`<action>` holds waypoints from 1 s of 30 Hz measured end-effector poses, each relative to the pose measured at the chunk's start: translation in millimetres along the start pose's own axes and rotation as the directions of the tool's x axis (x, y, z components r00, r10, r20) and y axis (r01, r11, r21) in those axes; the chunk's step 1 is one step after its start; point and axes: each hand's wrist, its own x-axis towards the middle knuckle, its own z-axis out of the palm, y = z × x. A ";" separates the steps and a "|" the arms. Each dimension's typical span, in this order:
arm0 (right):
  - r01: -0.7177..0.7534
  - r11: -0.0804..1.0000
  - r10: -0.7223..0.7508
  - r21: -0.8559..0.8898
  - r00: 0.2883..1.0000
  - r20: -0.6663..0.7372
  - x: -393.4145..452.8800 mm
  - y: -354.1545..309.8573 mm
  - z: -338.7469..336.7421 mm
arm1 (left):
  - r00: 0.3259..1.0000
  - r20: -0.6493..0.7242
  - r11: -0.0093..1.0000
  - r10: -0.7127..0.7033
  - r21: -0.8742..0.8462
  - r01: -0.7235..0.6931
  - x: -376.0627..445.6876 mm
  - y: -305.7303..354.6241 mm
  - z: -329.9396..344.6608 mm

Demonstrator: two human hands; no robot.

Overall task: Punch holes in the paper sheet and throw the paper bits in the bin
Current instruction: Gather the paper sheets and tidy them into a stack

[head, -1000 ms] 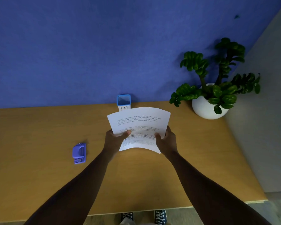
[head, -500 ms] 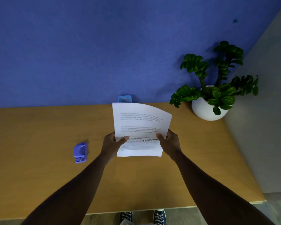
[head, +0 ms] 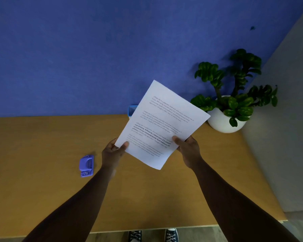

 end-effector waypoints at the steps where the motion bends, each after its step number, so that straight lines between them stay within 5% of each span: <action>1: -0.009 0.999 0.009 0.034 1.000 0.008 0.0 -1.0 2.2 | 1.000 0.024 0.999 -0.012 -0.045 0.013 0.1 0.5 1.0; 12: -0.120 0.974 0.099 0.192 0.989 0.114 4.2 4.5 20.0 | 0.984 0.173 0.995 -0.043 -0.076 0.057 1.1 1.3 12.5; 18: -0.078 0.973 0.081 0.216 0.997 -0.004 4.9 8.5 6.8 | 0.992 0.123 0.998 -0.023 0.054 0.016 8.1 -2.9 -6.6; 30: -0.157 0.984 0.143 -0.086 0.979 -0.148 4.1 21.0 -28.1 | 0.991 0.110 0.949 0.078 0.295 -0.108 15.4 5.6 -23.7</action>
